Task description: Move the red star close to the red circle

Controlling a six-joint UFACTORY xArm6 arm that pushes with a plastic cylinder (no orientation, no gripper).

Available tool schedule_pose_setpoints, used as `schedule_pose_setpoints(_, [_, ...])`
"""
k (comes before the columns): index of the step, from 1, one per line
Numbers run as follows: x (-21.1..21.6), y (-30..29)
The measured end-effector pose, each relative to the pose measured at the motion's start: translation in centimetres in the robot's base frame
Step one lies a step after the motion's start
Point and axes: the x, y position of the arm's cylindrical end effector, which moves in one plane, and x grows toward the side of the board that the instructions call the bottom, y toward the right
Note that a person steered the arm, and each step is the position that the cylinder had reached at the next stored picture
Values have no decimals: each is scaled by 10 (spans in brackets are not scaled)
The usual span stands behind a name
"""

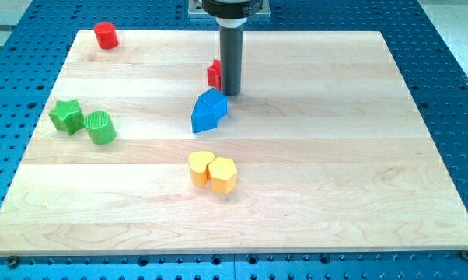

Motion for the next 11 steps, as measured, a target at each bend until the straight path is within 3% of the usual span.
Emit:
schedule_pose_setpoints(1, [9, 36])
schedule_pose_setpoints(2, [-18, 15])
schedule_pose_setpoints(4, [-59, -106])
schedule_pose_setpoints(5, [-59, -74])
schedule_pose_setpoints(7, [-81, -104])
schedule_pose_setpoints(8, [-73, -113])
schedule_pose_setpoints(9, [-19, -103])
schedule_pose_setpoints(10, [-40, -160])
schedule_pose_setpoints(11, [-75, -151])
